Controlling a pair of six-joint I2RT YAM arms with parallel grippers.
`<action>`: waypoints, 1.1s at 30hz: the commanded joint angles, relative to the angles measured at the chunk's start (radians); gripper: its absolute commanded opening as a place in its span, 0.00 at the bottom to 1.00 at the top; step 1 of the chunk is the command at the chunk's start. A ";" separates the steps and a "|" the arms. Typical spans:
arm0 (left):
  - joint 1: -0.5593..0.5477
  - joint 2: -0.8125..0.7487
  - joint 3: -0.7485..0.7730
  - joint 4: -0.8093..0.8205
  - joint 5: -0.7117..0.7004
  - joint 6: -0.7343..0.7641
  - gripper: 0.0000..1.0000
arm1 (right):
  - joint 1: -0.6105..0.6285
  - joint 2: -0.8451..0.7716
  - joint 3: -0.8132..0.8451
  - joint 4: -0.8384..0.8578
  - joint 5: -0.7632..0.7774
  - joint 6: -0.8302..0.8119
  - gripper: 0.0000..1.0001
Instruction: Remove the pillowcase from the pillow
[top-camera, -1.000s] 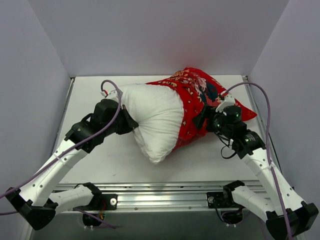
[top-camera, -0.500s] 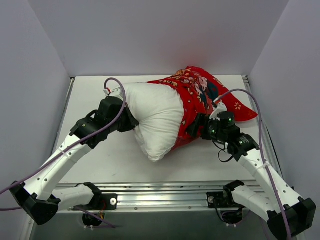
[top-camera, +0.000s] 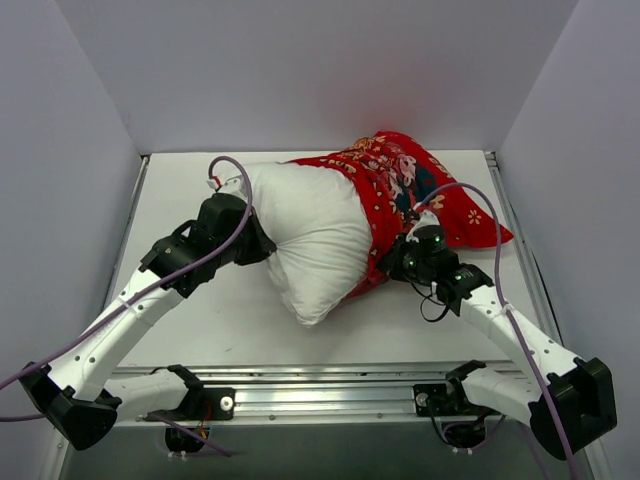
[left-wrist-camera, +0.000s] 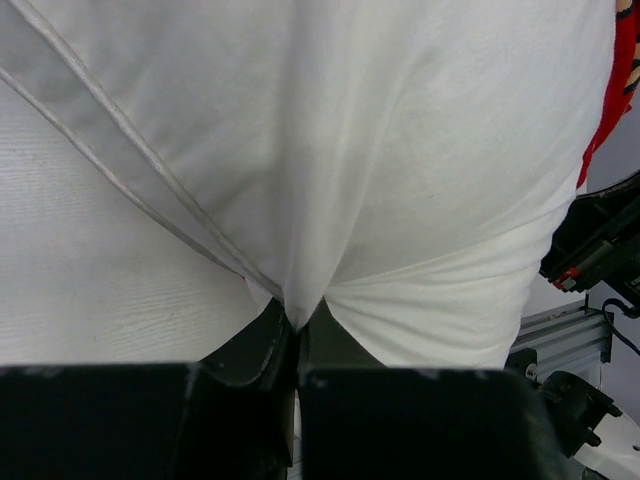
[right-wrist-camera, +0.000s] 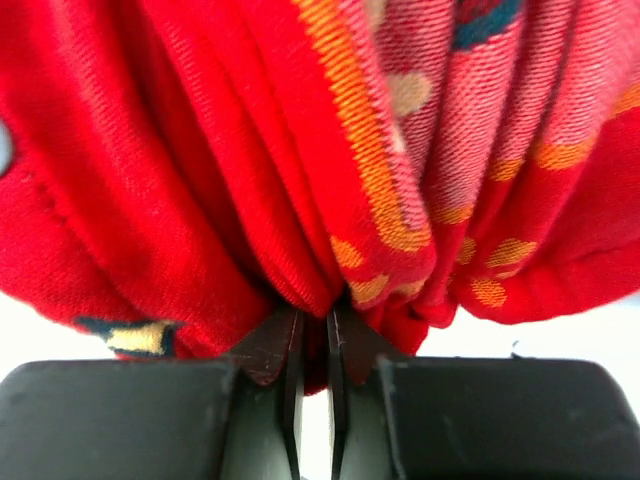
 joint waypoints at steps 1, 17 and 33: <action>0.007 -0.062 0.131 0.100 -0.030 0.026 0.02 | -0.006 0.040 0.003 -0.017 0.169 -0.008 0.00; 0.271 -0.205 0.408 -0.274 0.157 0.166 0.02 | -0.514 0.091 0.030 0.041 0.330 0.177 0.00; 0.062 -0.410 -0.303 -0.014 0.217 -0.090 0.95 | -0.177 -0.095 0.200 -0.122 0.244 -0.036 0.40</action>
